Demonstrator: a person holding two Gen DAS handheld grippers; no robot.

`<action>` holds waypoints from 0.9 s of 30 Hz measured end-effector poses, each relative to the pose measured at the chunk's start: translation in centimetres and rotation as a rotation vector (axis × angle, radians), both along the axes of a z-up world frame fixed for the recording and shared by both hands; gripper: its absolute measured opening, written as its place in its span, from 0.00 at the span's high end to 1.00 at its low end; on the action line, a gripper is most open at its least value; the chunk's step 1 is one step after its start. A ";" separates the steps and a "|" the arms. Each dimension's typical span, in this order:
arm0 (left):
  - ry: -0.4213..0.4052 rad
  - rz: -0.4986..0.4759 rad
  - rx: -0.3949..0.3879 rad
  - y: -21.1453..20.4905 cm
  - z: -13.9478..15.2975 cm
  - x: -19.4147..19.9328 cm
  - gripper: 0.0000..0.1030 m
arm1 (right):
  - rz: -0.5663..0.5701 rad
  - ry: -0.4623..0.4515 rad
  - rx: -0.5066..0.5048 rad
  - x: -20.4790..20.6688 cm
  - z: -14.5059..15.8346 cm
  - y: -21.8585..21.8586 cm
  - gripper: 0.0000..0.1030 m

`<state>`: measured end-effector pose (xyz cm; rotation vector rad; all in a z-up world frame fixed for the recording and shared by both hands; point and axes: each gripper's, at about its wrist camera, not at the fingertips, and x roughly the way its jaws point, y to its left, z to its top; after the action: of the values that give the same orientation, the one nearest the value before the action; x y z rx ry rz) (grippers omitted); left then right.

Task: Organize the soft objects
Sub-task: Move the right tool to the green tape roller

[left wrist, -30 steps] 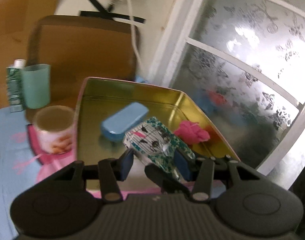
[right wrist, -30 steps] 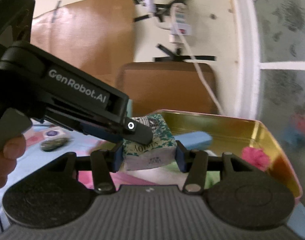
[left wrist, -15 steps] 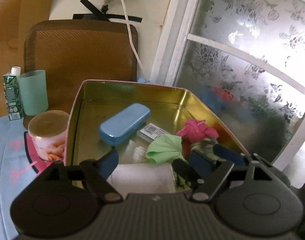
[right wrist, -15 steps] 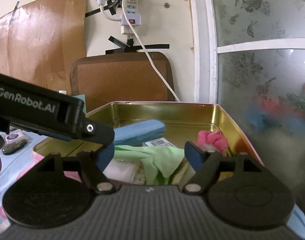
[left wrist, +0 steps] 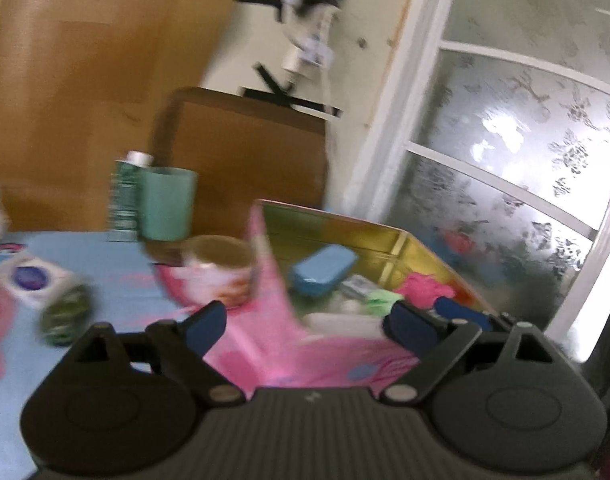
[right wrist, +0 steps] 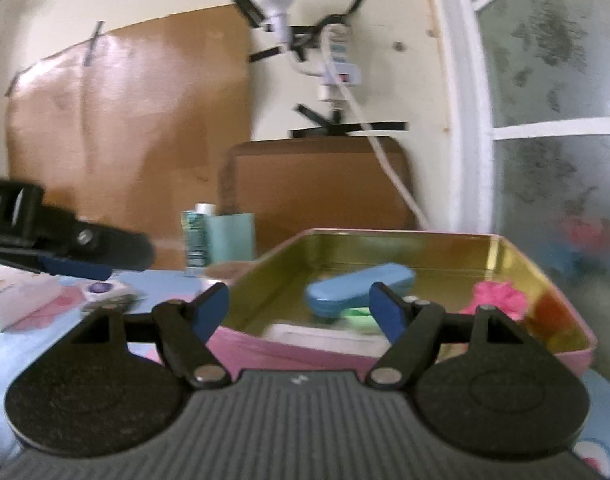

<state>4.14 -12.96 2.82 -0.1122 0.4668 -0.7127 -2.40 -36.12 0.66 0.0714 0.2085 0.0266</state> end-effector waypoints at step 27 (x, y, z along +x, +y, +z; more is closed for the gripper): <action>0.093 0.386 0.037 16.2 -6.6 0.2 0.08 | 0.368 0.238 -0.096 4.4 -2.3 14.5 0.34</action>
<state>4.30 3.19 -3.75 -0.1953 0.5290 -0.3210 1.97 -21.65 -1.64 -0.0605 0.4582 0.3755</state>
